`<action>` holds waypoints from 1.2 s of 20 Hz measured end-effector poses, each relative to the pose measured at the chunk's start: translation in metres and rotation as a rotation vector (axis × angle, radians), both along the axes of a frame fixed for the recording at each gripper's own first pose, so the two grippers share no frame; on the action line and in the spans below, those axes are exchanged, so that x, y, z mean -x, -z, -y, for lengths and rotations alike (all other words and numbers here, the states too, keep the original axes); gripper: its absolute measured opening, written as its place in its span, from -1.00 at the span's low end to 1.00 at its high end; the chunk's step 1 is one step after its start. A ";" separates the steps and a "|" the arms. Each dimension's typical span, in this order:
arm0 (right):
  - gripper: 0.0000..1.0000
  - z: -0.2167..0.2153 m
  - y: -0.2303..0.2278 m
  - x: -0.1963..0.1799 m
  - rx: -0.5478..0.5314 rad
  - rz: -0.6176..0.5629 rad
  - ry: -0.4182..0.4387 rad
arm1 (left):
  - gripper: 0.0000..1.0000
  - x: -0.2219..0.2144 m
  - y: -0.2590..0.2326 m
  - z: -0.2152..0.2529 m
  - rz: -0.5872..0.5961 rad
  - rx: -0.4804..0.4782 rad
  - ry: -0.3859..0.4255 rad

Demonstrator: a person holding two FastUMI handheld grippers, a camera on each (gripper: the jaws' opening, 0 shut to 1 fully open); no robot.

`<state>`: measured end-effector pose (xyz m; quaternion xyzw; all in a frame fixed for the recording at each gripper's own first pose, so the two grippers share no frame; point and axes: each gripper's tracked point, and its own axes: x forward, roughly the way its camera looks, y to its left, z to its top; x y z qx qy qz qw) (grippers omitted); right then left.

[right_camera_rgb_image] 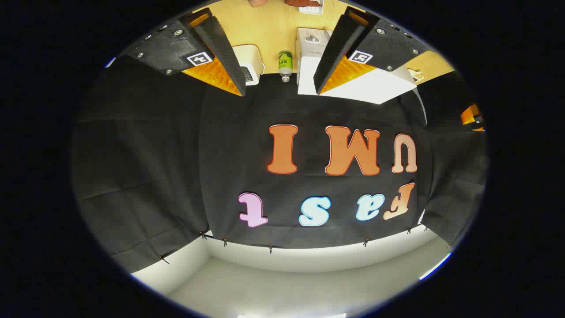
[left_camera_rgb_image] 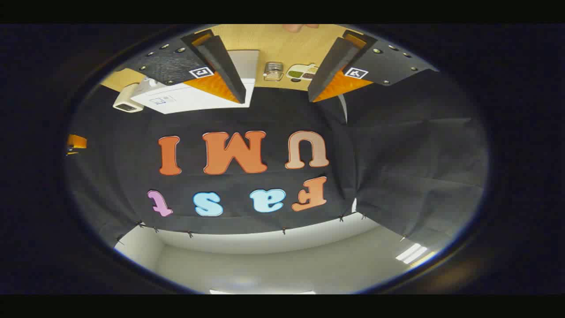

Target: Open the microwave oven with the left hand, put the food in, and close the microwave oven.

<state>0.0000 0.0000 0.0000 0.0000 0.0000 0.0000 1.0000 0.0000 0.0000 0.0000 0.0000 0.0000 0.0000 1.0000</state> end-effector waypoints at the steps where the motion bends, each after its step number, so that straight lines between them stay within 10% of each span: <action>1: 0.92 0.004 0.001 -0.001 -0.003 -0.003 0.006 | 0.92 0.000 -0.001 0.006 0.000 -0.002 0.013; 24: 0.92 0.029 0.002 -0.007 0.022 -0.004 0.043 | 0.82 -0.017 0.041 0.118 -0.043 0.053 0.171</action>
